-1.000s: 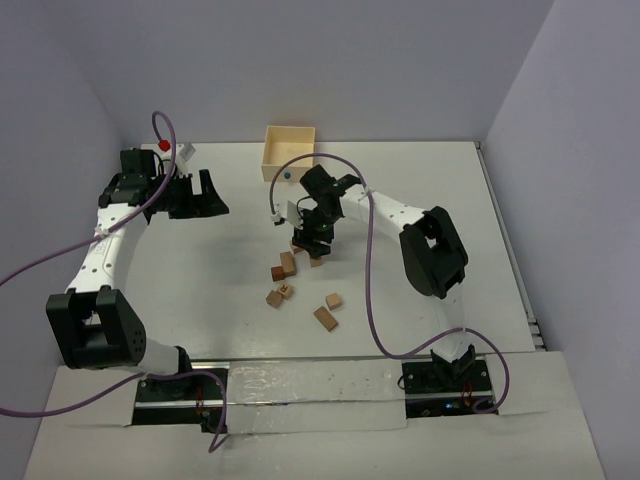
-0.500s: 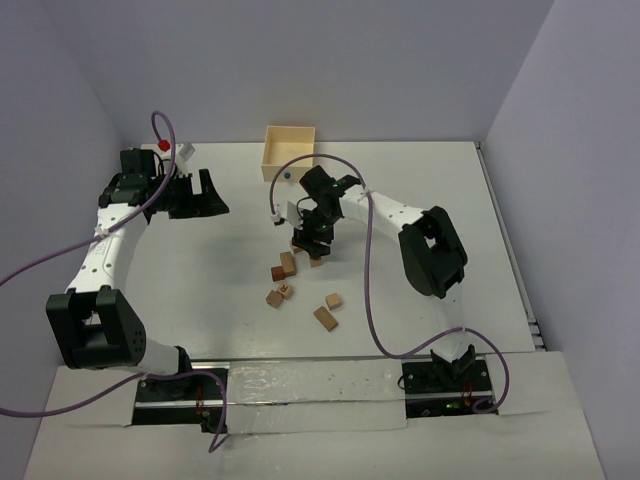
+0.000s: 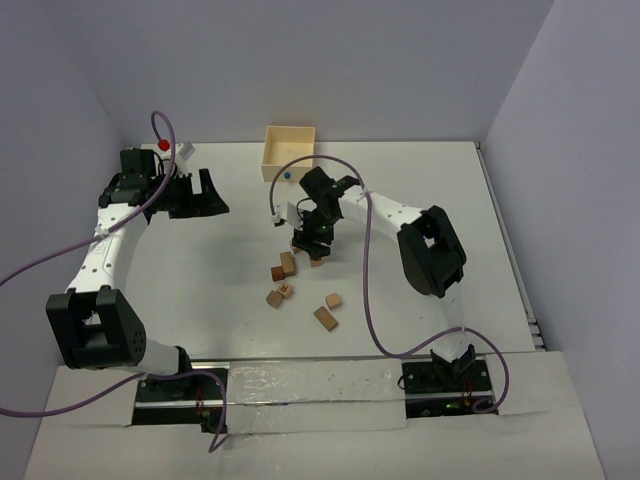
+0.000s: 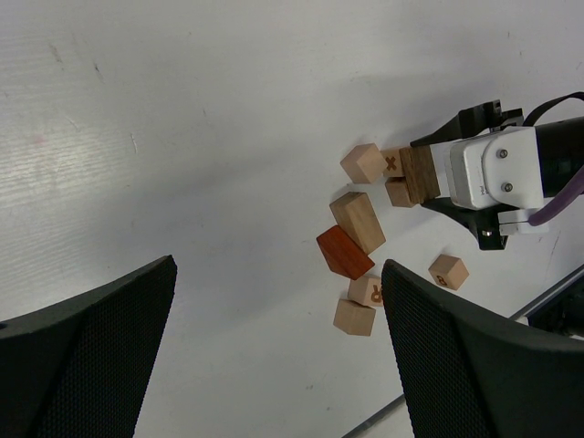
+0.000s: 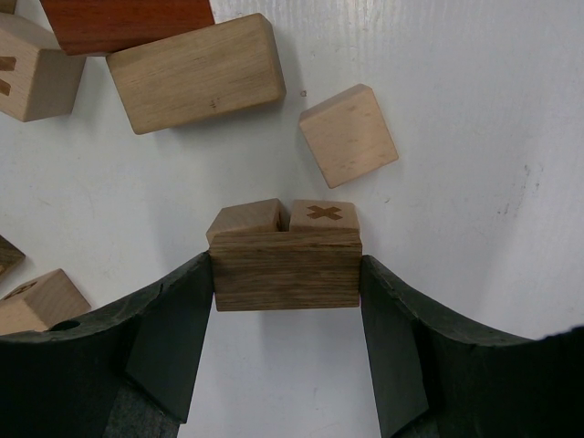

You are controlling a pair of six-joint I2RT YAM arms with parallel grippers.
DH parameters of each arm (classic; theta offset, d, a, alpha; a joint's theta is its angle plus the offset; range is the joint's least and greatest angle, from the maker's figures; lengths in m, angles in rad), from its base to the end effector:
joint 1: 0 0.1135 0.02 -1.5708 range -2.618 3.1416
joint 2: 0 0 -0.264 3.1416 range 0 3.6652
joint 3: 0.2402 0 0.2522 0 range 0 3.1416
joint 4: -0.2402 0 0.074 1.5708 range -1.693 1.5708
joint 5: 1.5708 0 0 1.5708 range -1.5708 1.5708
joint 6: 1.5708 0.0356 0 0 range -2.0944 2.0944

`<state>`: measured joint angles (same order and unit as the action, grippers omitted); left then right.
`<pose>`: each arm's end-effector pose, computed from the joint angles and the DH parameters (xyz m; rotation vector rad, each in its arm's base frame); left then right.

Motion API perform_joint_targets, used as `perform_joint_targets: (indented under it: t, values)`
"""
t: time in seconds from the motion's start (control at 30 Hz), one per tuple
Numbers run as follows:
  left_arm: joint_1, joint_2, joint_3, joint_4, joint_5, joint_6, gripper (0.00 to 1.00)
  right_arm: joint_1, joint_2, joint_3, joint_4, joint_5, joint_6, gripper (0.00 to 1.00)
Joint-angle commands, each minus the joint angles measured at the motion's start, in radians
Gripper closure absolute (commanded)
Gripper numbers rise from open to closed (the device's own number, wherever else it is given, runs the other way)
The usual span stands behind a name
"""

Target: Build the wood block tower

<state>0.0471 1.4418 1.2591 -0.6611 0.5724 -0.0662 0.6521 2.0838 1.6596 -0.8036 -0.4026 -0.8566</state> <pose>0.3075 -0.0048 0.3121 0.1288 2.3465 -0.6957 0.3360 0.2741 0.1968 -1.9317 1.9153 0.5038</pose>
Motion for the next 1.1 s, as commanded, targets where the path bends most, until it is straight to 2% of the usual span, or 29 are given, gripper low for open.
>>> perform_joint_targets:
  t: [0.0, 0.17, 0.27, 0.6, 0.8, 1.07]
  values:
    - [-0.004, -0.03, 0.005, 0.044, 0.003, -0.001, 0.01, 0.011, 0.017, -0.01, 0.018, 0.003, -0.002, 0.36]
    - [-0.004, -0.029, 0.005, 0.044, 0.004, -0.004, 0.01, 0.015, 0.009, -0.024, 0.021, 0.004, -0.009, 0.22]
    - [-0.004, -0.029, 0.002, 0.049, 0.006, -0.01, 0.01, 0.019, 0.004, -0.032, 0.026, 0.007, -0.007, 0.01]
    - [-0.004, -0.042, -0.006, 0.052, -0.002, -0.004, 0.01, 0.034, -0.049, -0.039, 0.03, -0.007, 0.004, 0.0]
    - [-0.004, -0.057, 0.0, 0.047, -0.005, -0.006, 0.01, 0.038, -0.097, 0.011, -0.006, -0.008, 0.016, 0.0]
    - [-0.004, -0.063, 0.002, 0.047, -0.003, -0.004, 0.01, 0.034, -0.076, 0.033, -0.051, 0.04, -0.061, 0.0]
